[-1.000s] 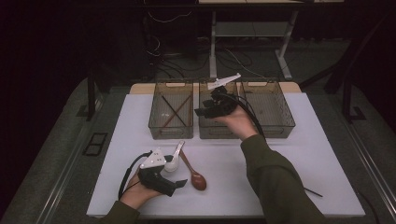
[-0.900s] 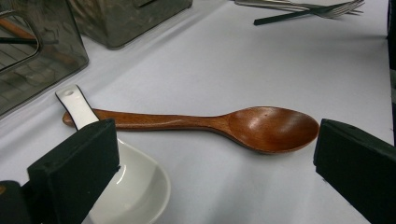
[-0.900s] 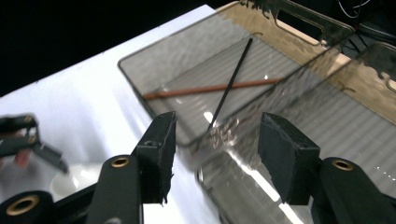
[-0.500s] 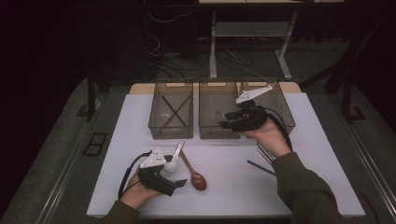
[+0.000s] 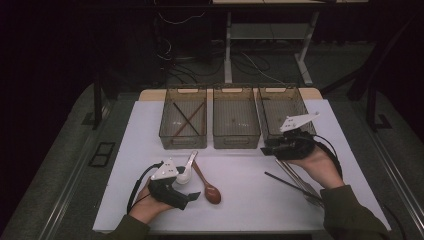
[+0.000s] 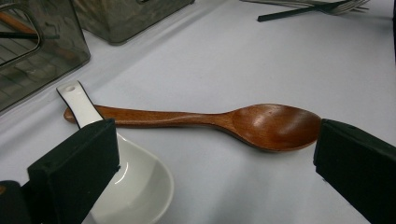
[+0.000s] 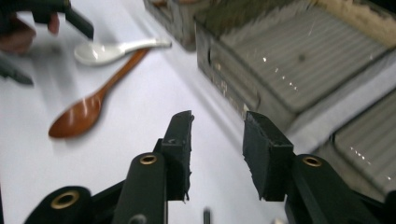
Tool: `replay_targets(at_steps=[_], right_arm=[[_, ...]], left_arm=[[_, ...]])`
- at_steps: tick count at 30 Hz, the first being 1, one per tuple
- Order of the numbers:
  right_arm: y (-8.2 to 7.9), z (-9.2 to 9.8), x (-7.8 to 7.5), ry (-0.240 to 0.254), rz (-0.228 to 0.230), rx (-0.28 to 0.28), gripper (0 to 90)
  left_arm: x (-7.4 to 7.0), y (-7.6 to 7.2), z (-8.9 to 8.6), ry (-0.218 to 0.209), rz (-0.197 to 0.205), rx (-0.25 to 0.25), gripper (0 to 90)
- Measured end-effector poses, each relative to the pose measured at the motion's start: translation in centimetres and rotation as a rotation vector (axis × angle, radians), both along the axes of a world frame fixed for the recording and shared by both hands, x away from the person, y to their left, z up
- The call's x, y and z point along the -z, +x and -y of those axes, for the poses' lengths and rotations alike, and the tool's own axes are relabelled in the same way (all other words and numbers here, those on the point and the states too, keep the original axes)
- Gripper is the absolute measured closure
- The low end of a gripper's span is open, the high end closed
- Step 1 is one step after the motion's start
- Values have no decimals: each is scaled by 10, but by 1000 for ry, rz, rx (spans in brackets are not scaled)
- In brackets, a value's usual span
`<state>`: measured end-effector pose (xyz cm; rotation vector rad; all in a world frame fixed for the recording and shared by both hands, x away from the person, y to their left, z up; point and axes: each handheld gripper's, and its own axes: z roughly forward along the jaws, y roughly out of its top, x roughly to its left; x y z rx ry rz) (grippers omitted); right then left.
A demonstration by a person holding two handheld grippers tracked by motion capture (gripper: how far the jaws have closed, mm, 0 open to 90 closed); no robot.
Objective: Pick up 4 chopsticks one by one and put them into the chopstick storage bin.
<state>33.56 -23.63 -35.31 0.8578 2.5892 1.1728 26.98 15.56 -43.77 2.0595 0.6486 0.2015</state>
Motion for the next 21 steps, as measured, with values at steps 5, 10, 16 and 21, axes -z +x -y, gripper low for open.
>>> replay_targets(at_steps=[5,10,16,21], right_arm=[[-12,15,12,-18,-28,-15,628],[-22,29,20,-36,-38,-17,648],[-33,47,28,-42,-37,-16,651],[-41,60,35,-53,-45,-10,670]], left_arm=[[0,0,0,2,1,0,0],[0,0,0,2,-3,1,0],[0,-1,0,1,-1,1,0],[0,-1,0,3,0,4,0]])
